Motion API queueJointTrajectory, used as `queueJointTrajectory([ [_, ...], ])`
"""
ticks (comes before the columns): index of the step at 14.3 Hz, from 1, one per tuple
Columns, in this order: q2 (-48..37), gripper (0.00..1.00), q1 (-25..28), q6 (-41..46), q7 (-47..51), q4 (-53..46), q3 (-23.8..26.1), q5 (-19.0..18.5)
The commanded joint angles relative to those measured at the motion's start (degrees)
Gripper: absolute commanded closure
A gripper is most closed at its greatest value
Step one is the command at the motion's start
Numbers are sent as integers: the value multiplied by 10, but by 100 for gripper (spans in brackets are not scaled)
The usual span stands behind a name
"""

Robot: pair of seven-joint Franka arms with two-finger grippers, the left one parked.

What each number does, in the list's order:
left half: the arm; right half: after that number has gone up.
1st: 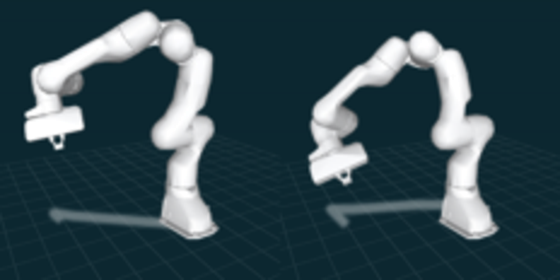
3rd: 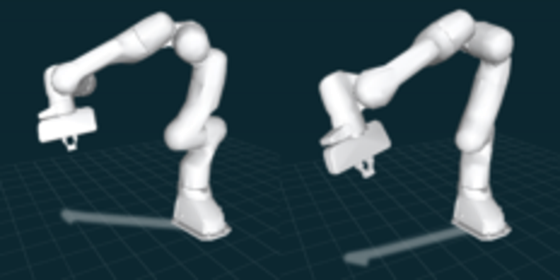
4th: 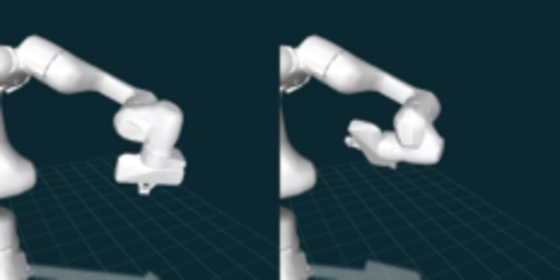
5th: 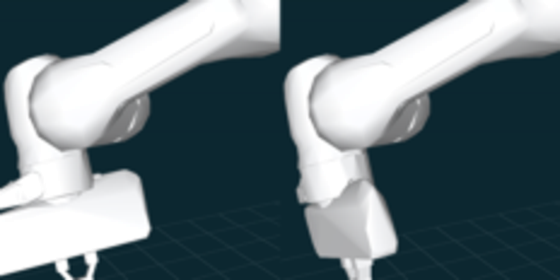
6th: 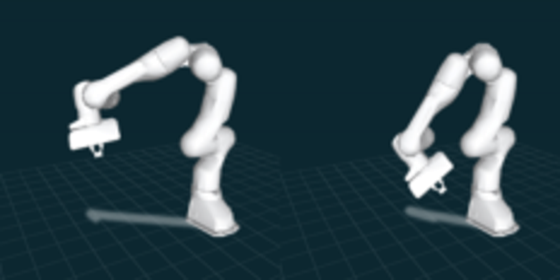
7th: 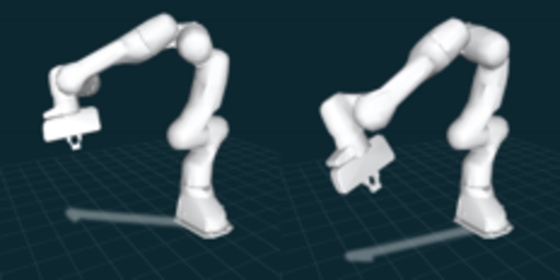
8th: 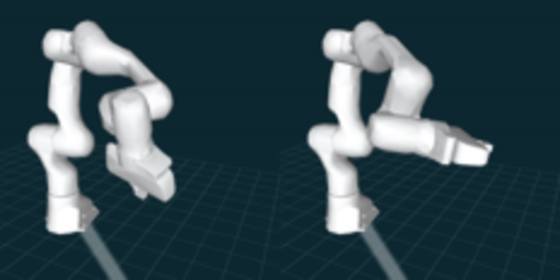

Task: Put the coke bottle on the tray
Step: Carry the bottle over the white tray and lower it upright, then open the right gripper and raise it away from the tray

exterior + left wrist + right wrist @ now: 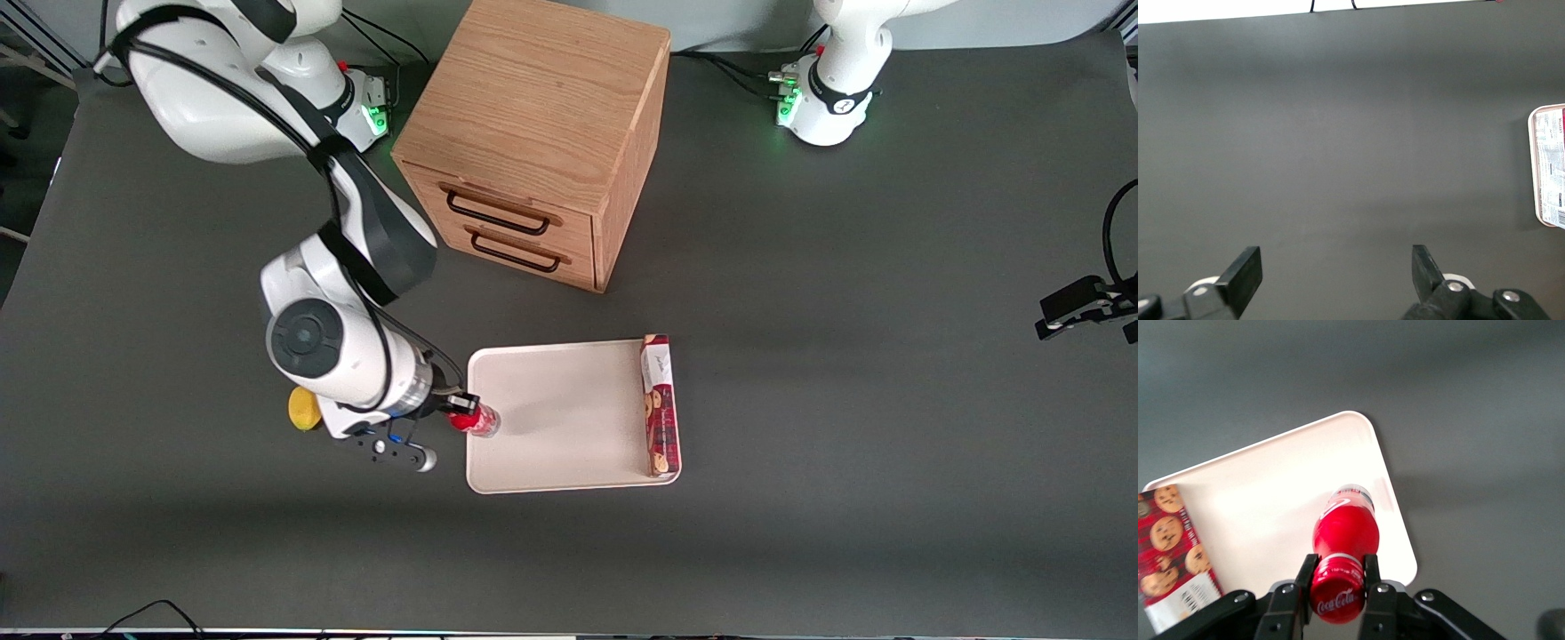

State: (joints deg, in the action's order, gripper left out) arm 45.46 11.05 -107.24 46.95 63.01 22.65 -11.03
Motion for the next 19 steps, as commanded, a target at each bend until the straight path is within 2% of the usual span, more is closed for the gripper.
queueJointTrajectory([
  [1, 23, 100, 11, -16, 29, -17, 7, -36],
  [3, 36, 100, 12, -31, 30, -17, 6, -39],
  [4, 42, 92, 18, -37, 40, -17, 7, -54],
  [5, 45, 55, 19, -37, 45, -17, 7, -60],
  [6, 44, 2, 19, -37, 41, -17, 9, -60],
  [8, 27, 0, 14, -25, 37, -18, 13, -59],
  [10, -27, 0, -2, 50, 19, -21, 40, -60],
  [13, -161, 0, -44, 182, -54, -17, 53, -46],
  [15, -244, 0, -89, 298, -93, -12, 54, 21],
  [16, -290, 0, -116, 351, -128, 9, 48, 42],
  [17, -336, 0, -136, 377, -176, 32, 34, 47],
  [18, -383, 0, -140, 399, -226, 68, 0, 52],
  [19, -435, 0, -140, 401, -258, 119, -44, 74],
])
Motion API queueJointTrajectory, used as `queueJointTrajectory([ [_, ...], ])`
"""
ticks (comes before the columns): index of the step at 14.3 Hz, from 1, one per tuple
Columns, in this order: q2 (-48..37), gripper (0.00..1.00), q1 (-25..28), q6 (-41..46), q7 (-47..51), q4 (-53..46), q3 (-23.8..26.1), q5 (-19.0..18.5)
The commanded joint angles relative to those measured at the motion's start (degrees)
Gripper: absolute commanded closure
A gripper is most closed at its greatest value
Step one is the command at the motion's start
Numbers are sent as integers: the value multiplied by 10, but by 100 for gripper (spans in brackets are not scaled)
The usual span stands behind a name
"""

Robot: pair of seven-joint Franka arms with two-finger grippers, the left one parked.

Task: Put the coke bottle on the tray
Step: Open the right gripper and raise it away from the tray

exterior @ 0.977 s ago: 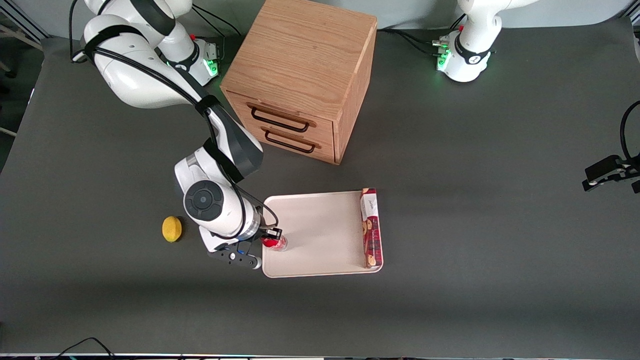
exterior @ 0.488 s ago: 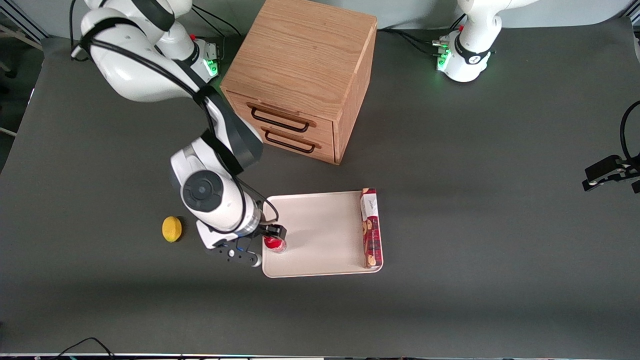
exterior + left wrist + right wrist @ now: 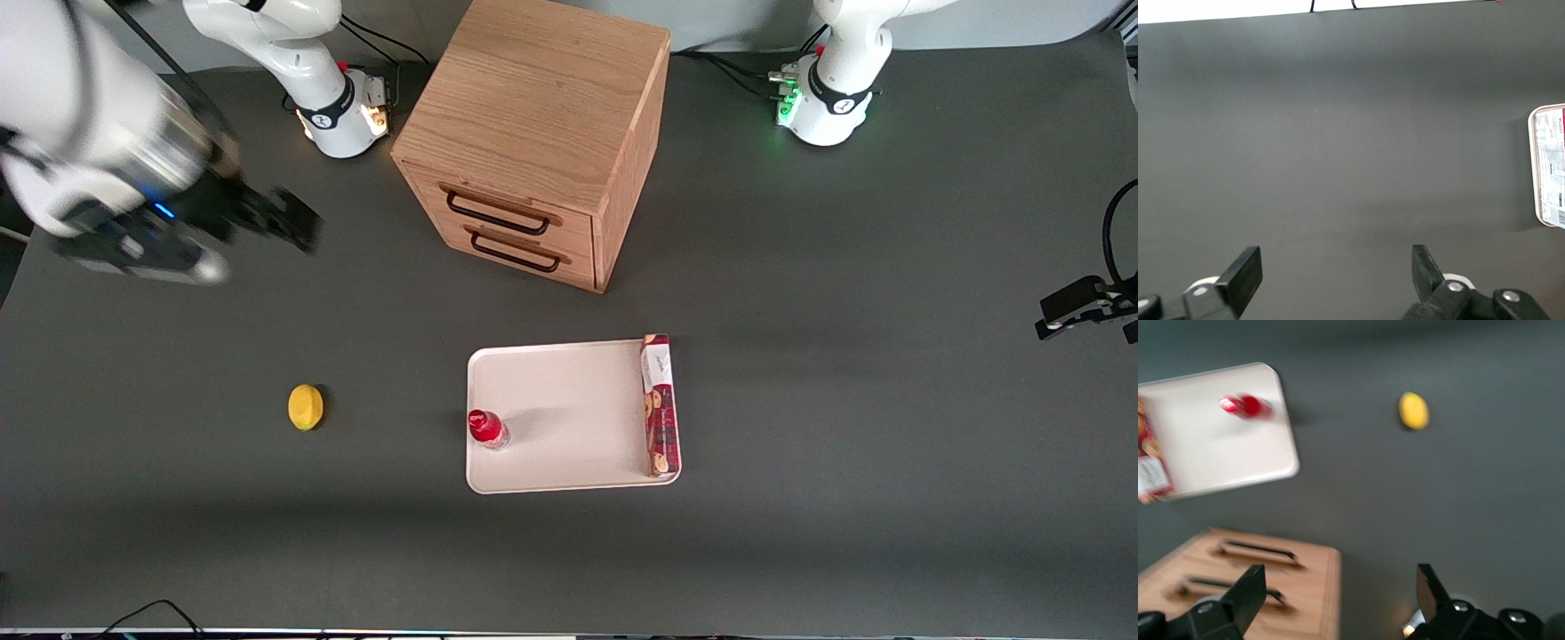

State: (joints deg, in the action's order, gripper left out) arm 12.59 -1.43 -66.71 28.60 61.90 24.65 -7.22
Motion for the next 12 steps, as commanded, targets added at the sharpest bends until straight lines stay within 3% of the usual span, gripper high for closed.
queueJointTrajectory([
  [1, -147, 0, -14, -16, -91, 186, -105, 58],
  [5, -230, 0, -13, -151, -131, 371, -161, 68],
  [12, -196, 0, -12, -172, -123, 333, -163, 71],
])
